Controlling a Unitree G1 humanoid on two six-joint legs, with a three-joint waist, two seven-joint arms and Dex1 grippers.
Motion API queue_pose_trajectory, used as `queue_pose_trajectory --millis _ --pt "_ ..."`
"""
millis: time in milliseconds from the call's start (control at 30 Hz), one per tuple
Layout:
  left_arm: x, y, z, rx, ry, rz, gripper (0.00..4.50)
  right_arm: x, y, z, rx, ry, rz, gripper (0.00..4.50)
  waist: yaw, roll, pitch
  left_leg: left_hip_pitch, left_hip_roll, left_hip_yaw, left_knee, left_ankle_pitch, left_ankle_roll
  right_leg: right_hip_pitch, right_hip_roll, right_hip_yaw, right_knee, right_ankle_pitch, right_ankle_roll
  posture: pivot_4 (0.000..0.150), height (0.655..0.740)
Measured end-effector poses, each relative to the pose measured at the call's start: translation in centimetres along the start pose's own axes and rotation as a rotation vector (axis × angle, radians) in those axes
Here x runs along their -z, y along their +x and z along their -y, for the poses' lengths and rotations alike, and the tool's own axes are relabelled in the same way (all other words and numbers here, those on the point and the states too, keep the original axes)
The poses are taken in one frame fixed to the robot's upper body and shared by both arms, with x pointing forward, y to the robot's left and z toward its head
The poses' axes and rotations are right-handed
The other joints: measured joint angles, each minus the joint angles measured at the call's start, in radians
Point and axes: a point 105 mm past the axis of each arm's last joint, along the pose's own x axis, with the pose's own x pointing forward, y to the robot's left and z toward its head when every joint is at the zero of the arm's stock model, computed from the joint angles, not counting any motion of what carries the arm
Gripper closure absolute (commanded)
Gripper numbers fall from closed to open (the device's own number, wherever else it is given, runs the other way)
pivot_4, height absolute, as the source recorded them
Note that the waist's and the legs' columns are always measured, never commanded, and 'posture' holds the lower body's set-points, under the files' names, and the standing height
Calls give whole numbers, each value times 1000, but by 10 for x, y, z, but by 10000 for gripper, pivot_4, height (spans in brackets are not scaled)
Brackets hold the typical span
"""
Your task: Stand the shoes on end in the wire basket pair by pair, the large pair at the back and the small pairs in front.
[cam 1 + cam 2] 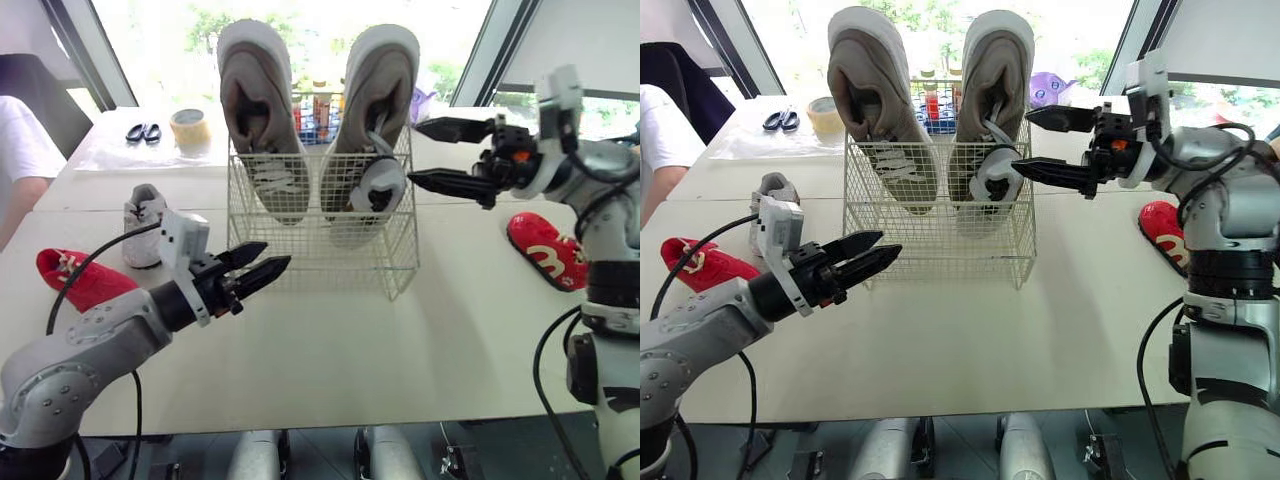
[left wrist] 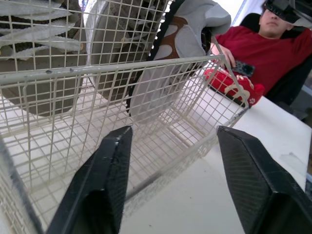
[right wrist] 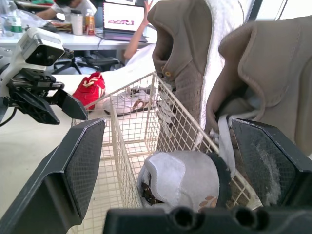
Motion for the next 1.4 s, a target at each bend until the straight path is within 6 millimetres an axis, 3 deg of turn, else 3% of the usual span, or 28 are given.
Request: queue_pose_trajectory --millis 33,100,200,300,367,467,633,833,1133,1400 --pt "-9 -8 -2 -2 -14 12 420 -6 -7 2 36 -9 -16 0 0 0 0 0 0 0 0 0 0 -1 -1 0 0 -1 -2 1500 6675" --pt "-37 -26 -15 -65 4 68 420 -24 -18 6 110 -40 -12 0 -1 1 1 0 0 0 0 0 0 -1 -2 0 0 -2 -3 1500 6675" --pt "-80 -51 -55 -259 66 131 420 -64 -17 1 129 -69 88 0 -4 3 1 1 -1 0 -2 -3 5 -1 -1 0 -1 -2 -5 1500 6675" --pt "-104 -76 -105 -472 60 118 420 -86 -5 -26 -2 -56 124 0 -4 3 1 1 -1 0 -4 -3 5 -2 2 -1 -2 -1 -5 1500 6675" --pt "-102 -89 -136 -620 45 41 420 -79 0 -46 -94 -20 64 0 1 3 1 0 -2 1 -5 -4 6 -1 1 -1 -4 -1 -5 1500 6675" --pt "-96 -96 -171 -774 48 -32 420 -50 7 -67 -171 36 -95 0 8 1 1 -1 -2 4 -5 -4 7 -1 1 -1 -6 1 -1 1500 6675" --pt "-93 -91 -211 -940 20 -137 420 -19 10 -88 -254 84 -224 0 19 -2 2 -1 -2 7 -5 -4 6 -1 1 -1 -6 2 2 1500 6675" --pt "-77 -65 -238 -959 -59 -262 420 -4 8 -87 -232 87 -271 0 24 -5 2 -1 -2 7 -5 -1 2 -2 2 -1 -5 3 2 1500 6675" --pt "-40 -54 -256 -1005 -128 -444 420 -1 8 -88 -181 101 -270 0 17 -8 3 -2 -2 9 -4 -1 2 -3 2 -1 -5 3 3 1500 6675" --pt "-21 -46 -258 -981 -102 -511 37649 -8 5 -86 -124 108 -238 0 20 -8 2 0 -1 8 -3 -2 4 -2 1 -1 -3 3 3 1500 6675"
